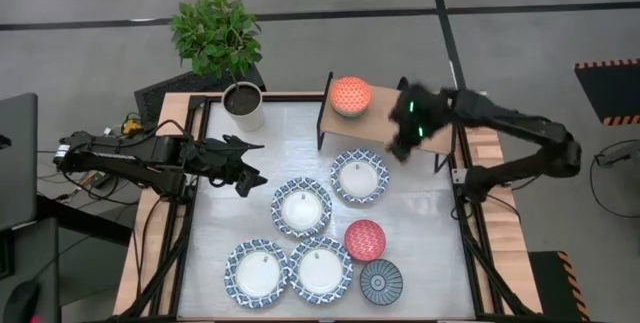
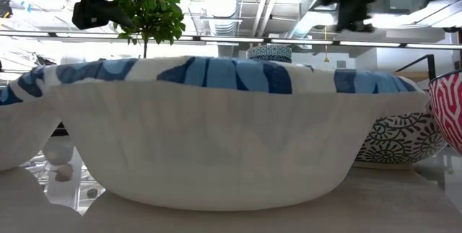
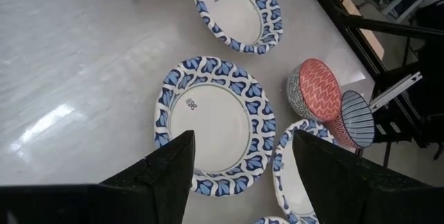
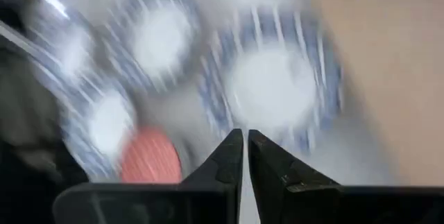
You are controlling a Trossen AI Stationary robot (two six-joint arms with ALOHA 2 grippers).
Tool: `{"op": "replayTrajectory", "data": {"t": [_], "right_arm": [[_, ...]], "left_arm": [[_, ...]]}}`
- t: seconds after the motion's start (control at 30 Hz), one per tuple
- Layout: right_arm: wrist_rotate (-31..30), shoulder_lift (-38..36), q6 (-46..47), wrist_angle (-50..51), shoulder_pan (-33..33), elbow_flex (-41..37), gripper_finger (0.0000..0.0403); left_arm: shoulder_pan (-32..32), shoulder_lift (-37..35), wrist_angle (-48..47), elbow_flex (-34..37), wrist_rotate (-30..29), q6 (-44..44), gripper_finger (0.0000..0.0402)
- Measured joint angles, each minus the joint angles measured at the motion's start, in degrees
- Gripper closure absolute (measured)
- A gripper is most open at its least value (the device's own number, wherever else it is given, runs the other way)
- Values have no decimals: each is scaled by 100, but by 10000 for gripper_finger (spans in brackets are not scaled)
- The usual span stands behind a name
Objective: Place and stack bowls onto a shelf
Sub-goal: Stack the red bowl on top of the orange bowl on the shelf
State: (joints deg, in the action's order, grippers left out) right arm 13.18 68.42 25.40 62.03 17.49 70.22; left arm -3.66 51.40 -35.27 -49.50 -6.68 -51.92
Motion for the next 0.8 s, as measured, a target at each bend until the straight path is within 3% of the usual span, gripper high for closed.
{"op": "replayTrajectory", "data": {"t": [0.1,0.33,0.53,0.8], "right_arm": [[-768,-20,953,549,-1022,-4,327],[-1858,302,3332,212,-2734,-255,229],[-1768,1062,3974,-413,-3239,-549,172],[-1293,1930,3932,-1180,-3464,-546,177]], "left_arm": [[0,0,0,-2,6,24,173],[0,0,0,-1,82,150,173],[0,0,2,0,146,269,173],[-2,0,-14,0,313,369,173]]}}
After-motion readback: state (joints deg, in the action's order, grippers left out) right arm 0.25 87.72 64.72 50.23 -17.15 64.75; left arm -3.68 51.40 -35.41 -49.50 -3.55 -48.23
